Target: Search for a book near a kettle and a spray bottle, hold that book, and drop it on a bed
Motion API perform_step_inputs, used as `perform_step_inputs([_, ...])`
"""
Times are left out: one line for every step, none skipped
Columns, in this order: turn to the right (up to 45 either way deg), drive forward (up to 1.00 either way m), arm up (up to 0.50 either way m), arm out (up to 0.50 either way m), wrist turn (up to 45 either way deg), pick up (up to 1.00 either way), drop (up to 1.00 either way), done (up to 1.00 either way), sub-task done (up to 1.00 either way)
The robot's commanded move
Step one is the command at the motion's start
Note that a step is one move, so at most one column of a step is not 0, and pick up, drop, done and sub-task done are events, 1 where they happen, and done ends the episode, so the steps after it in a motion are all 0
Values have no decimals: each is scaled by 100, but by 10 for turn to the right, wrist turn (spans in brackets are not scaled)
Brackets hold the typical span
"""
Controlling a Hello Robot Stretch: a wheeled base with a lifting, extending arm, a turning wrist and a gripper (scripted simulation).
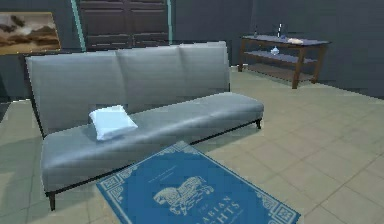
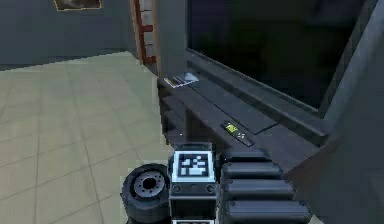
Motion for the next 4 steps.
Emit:
perform_step_inputs([450,0,0,0,0,0,0,0,0])
perform_step_inputs([120,0,0,0,0,0,0,0,0])
perform_step_inputs([0,100,0,0,0,0,0,0,0])
perform_step_inputs([0,65,0,0,0,0,0,0,0])
